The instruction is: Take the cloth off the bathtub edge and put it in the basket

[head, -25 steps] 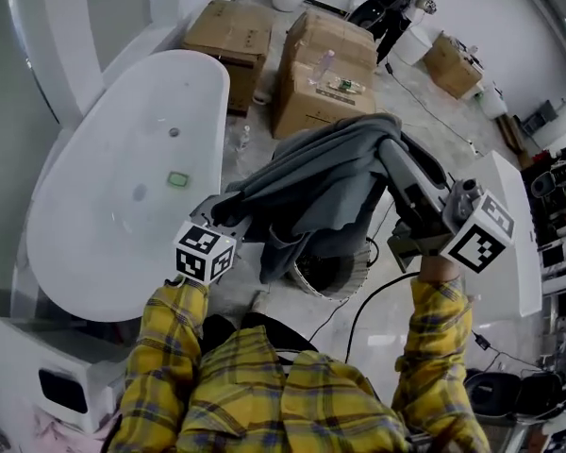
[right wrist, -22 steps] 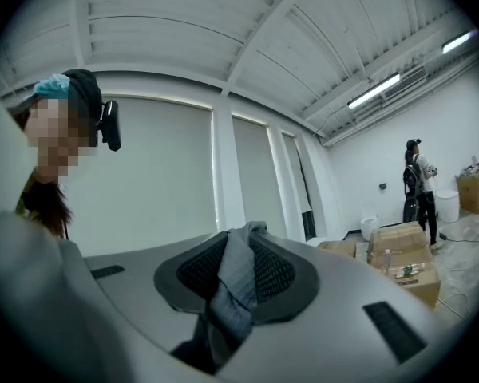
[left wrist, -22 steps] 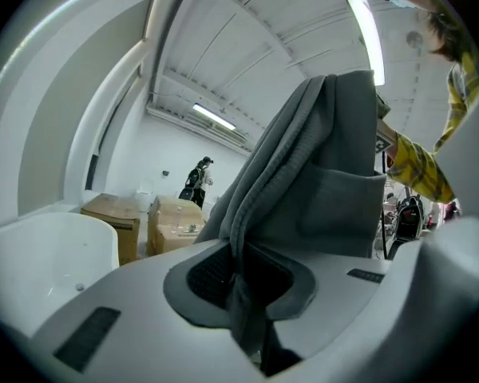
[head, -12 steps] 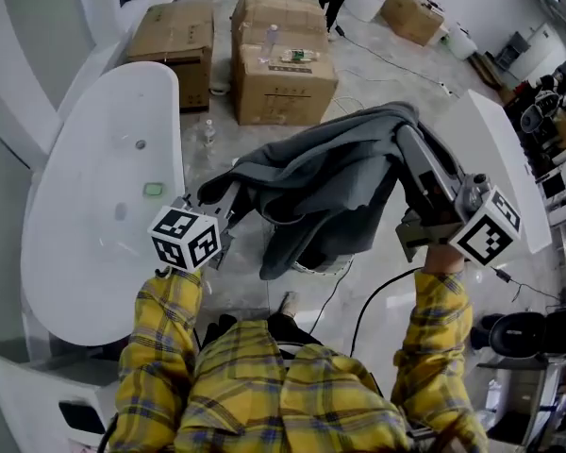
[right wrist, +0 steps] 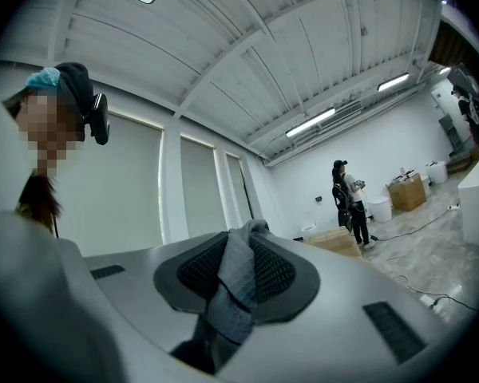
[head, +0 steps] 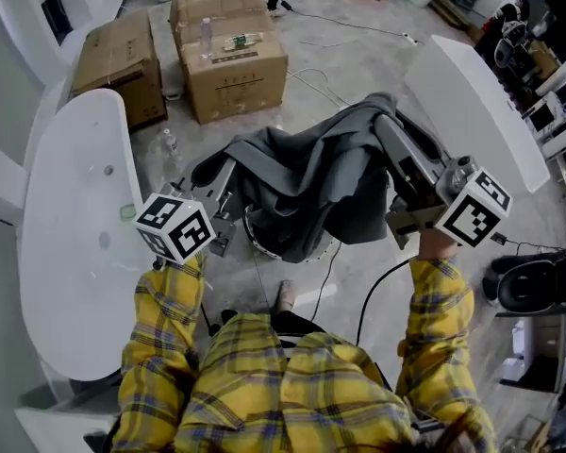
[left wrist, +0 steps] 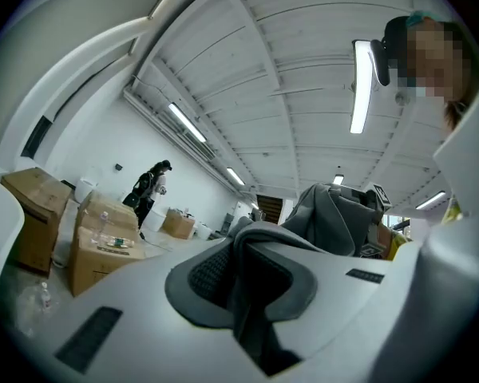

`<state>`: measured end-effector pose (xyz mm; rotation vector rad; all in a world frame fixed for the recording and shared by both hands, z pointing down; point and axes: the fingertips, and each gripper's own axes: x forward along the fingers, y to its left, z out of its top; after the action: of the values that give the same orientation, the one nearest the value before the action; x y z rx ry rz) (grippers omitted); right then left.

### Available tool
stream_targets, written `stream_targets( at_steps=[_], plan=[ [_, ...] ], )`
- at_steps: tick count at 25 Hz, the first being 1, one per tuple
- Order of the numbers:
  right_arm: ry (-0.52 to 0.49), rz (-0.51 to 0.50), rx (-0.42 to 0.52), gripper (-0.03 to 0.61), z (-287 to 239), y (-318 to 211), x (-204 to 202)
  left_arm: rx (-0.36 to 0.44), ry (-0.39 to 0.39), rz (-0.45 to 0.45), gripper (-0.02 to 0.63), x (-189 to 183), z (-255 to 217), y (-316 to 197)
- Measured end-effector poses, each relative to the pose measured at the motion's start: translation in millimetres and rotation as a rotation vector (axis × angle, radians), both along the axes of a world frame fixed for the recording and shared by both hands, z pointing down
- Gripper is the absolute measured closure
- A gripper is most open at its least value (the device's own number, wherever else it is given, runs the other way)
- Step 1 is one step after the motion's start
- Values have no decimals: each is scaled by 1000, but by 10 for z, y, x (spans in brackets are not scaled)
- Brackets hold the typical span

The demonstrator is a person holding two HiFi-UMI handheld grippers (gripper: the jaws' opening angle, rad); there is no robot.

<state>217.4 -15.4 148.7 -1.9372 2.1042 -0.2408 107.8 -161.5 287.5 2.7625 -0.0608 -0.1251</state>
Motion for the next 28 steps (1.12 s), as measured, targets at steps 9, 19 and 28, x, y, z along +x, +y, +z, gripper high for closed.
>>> stream_targets(
  at_steps=[9, 19, 28],
  plan=[
    [-107, 41, -68, 479, 627, 118, 559, -35, -92, 83, 577, 681, 423, 239],
    [-189, 30, -223, 479, 1661, 25, 765, -109, -230, 112, 577, 1014, 1169, 466],
    [-158, 35, -392, 477, 2654, -120, 751, -121, -386, 85, 577, 1072, 1826, 385]
  ],
)
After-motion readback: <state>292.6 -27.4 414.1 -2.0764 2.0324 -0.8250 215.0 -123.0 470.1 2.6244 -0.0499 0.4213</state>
